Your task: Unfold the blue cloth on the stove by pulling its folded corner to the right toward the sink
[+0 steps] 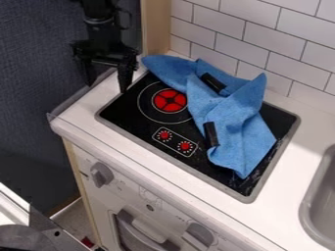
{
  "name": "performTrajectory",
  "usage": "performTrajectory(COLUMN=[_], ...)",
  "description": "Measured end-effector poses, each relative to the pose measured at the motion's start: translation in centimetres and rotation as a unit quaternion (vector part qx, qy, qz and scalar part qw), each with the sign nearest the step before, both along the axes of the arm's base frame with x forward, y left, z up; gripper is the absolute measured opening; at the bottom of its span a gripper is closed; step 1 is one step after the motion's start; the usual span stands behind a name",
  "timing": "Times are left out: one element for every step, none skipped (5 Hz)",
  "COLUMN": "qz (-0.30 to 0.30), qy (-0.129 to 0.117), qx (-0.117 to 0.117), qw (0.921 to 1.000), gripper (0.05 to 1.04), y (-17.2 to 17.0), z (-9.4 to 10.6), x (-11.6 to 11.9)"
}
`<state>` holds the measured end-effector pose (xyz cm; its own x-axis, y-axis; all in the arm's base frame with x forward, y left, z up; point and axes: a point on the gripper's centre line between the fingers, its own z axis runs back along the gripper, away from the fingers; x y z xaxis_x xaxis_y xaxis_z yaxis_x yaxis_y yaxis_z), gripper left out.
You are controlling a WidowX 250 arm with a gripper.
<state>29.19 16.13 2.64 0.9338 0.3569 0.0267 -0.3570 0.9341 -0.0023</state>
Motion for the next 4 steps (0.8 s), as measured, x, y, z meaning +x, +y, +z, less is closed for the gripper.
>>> performTrajectory(qz=[-0.002, 0.006, -0.002, -0.022], qy=[0.019, 0.028, 0.027, 0.020], qx=[-0.011, -0.016, -0.036, -0.048], qw=[0.9998, 0.9995, 0.9990, 0.9984], gripper=[1.000, 1.000, 1.000, 1.001], y=[-0.5, -3.1, -6.7, -10.1], z=[-1.3, -1.5, -1.2, -0.2], x=[-0.6, -1.3, -1.1, -1.1])
